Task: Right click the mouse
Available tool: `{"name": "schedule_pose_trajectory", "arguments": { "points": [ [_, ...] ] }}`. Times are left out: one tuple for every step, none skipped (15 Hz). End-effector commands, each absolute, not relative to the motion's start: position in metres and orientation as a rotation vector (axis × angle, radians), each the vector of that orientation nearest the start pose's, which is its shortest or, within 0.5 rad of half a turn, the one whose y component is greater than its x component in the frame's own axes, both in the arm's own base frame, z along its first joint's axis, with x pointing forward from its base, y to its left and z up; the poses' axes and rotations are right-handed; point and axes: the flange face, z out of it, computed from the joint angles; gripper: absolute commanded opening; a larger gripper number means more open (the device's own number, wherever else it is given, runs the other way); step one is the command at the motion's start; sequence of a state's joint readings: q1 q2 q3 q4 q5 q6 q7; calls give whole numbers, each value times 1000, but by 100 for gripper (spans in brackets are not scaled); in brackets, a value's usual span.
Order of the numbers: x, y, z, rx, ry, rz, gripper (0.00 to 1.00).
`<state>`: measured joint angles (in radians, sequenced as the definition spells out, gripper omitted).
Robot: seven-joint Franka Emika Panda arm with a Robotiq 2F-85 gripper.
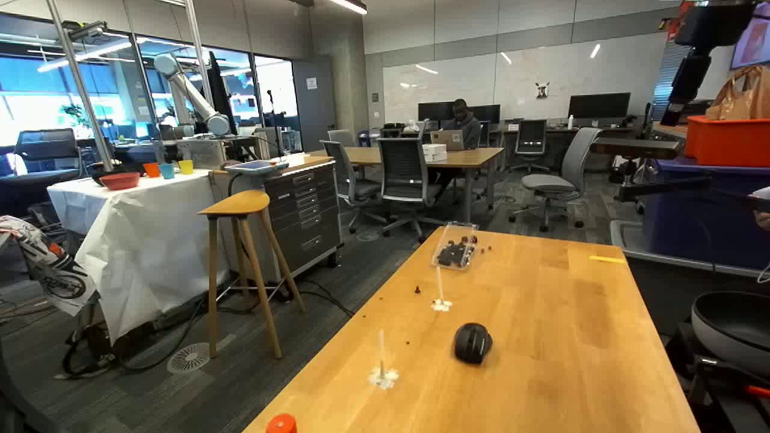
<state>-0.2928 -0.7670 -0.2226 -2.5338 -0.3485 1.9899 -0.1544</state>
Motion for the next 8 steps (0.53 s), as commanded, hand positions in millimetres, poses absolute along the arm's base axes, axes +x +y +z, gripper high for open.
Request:
{"name": "schedule_pose_trajectory", "arguments": {
  "points": [
    [288,-199,536,-3349,352,-263,100],
    [287,-199,538,-3350,353,-271,100],
    [287,-199,539,-3350,354,-277,100],
    [287,-199,540,-3350,355,-278,100],
    [287,-199,540,-3350,355,-279,100],
    [287,-199,540,-3350,355,-279,100],
    [287,-199,540,-3350,355,-279,100],
    [288,-200,540,-3345,362,-281,100]
  ]
}}
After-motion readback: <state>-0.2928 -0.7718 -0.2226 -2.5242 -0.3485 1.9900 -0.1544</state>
